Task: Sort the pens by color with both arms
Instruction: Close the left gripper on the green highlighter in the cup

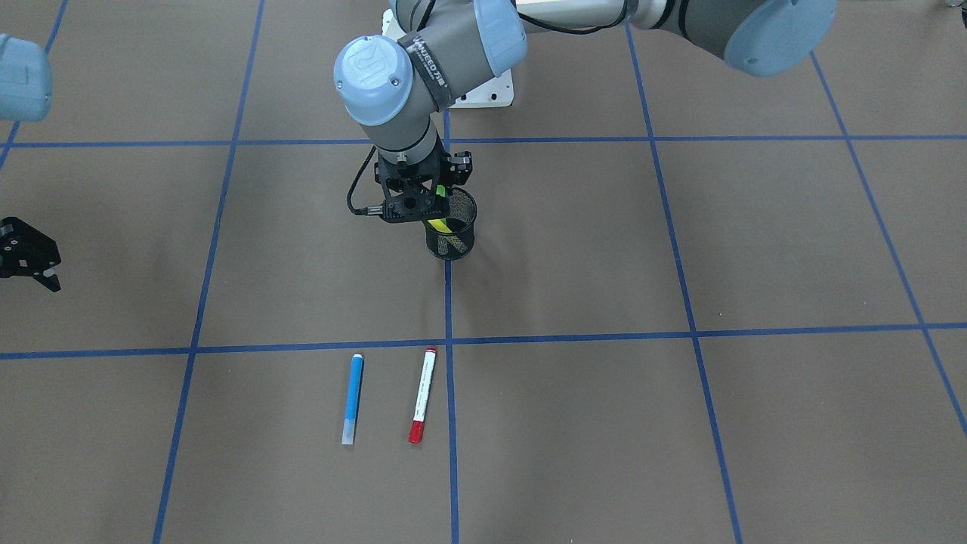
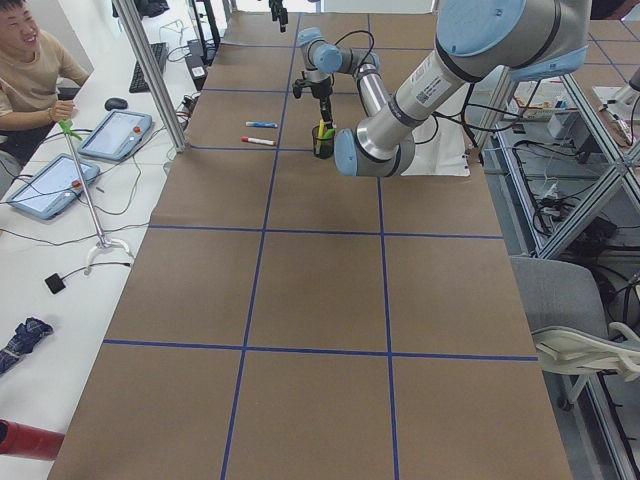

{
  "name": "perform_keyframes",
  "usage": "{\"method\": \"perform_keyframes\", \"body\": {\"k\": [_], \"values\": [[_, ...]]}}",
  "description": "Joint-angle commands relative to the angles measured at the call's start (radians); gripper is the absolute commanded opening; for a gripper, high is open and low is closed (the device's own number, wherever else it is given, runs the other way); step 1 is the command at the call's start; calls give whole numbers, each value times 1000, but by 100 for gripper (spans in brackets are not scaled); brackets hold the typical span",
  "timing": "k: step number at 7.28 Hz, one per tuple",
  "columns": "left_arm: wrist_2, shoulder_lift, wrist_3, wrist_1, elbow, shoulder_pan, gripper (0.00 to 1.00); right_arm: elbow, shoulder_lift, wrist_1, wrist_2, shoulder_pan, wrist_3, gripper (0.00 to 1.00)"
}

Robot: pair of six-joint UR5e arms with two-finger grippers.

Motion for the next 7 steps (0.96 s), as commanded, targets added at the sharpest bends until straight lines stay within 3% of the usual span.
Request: {"method": "perform_keyframes", "body": {"k": [1, 5, 7], "values": [[-1, 1, 2, 0, -1, 4, 50, 0, -2, 0, -1, 0, 1, 100], [-1, 4, 2, 1, 2, 15, 46, 0, 0, 0, -1, 0, 4, 100], [-2, 21, 2, 0, -5, 15, 29, 0, 0, 0, -1, 0, 4, 100]]}}
